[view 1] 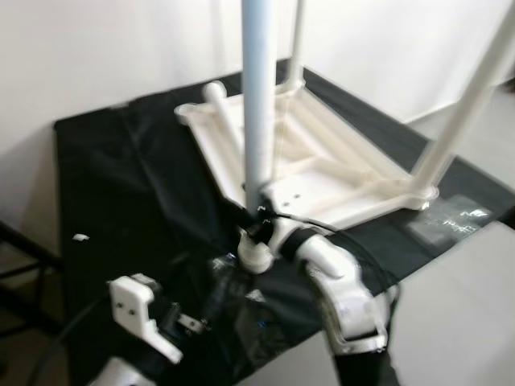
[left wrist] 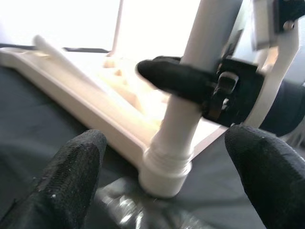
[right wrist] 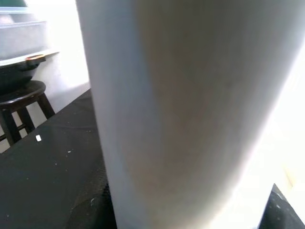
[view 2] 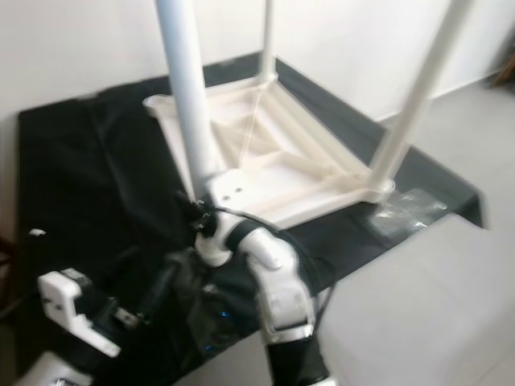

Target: Building children table

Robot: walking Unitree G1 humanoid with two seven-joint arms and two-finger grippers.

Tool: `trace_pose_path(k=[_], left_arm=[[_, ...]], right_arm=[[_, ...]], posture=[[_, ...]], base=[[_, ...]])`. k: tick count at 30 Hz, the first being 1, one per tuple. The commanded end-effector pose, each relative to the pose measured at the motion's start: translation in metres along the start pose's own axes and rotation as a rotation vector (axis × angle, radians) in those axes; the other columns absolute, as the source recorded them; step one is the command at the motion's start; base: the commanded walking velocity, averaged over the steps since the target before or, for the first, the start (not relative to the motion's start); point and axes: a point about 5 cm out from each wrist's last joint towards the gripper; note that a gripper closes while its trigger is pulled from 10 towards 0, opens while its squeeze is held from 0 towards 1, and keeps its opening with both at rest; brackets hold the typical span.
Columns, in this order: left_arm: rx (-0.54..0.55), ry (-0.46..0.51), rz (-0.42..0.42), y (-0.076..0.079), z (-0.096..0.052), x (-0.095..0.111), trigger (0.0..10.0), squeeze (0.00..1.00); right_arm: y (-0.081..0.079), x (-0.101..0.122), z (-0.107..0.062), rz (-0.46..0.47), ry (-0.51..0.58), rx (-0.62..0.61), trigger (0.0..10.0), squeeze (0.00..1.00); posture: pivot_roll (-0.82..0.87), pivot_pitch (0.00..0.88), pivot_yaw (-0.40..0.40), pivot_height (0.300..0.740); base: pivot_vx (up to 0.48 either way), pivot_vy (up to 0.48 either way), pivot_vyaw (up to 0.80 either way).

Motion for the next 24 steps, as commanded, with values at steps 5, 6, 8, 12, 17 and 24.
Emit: trace_pose_path(k=[5, 6, 8, 12, 17, 24], left_arm=[[0.029, 0.030, -0.008, -0.017, 0.009, 0.007, 10.0, 0.00], [0.029, 0.030, -0.008, -0.017, 0.009, 0.007, 10.0, 0.00], [0.050, 0.079, 0.014, -0.026, 0.017, 0.022, 10.0, 0.00], [0.018, 0.069, 0.028, -0.031, 0.025, 0.024, 10.0, 0.00], [-0.024, 0.013, 0.037, -0.026, 0.021, 0.013, 10.0, 0.00], [-0.007, 0.020, 0.014, -0.021, 0.013, 0.017, 10.0, 0.00]], right_arm=[[0.009, -0.040, 0.008, 0.076, -0.224, -0.032, 8.4, 0.00], [0.009, -0.040, 0.008, 0.076, -0.224, -0.032, 8.4, 0.00], [0.012, -0.020, 0.014, 0.052, -0.214, -0.004, 10.0, 0.81], [0.010, -0.001, 0.018, 0.030, -0.189, 0.062, 10.0, 1.00], [0.016, 0.038, 0.023, -0.108, 0.000, 0.424, 10.0, 0.76], [0.033, 0.064, 0.020, -0.232, 0.130, 0.762, 10.0, 0.00]], posture=[[0.02, 0.111, 0.047, 0.740], [0.02, 0.111, 0.047, 0.740], [0.03, 0.103, 0.054, 0.740], [0.02, 0.079, 0.061, 0.740], [0.03, 0.098, 0.073, 0.740], [0.07, 0.150, 0.069, 0.740]], base=[[0.000, 0.000, 0.00], [0.000, 0.000, 0.00], [0.000, 0.000, 0.00], [0.000, 0.000, 0.00], [0.000, 0.000, 0.00], [0.000, 0.000, 0.00]])
Point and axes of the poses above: a point about 5 cm out from each wrist's last joint towards the gripper, its own z axis pointing out of the wrist towards the gripper, its own x axis along the axis of the wrist's last joint, y = z × x, and after that the axes turned 6 degrees about -z, right-handed
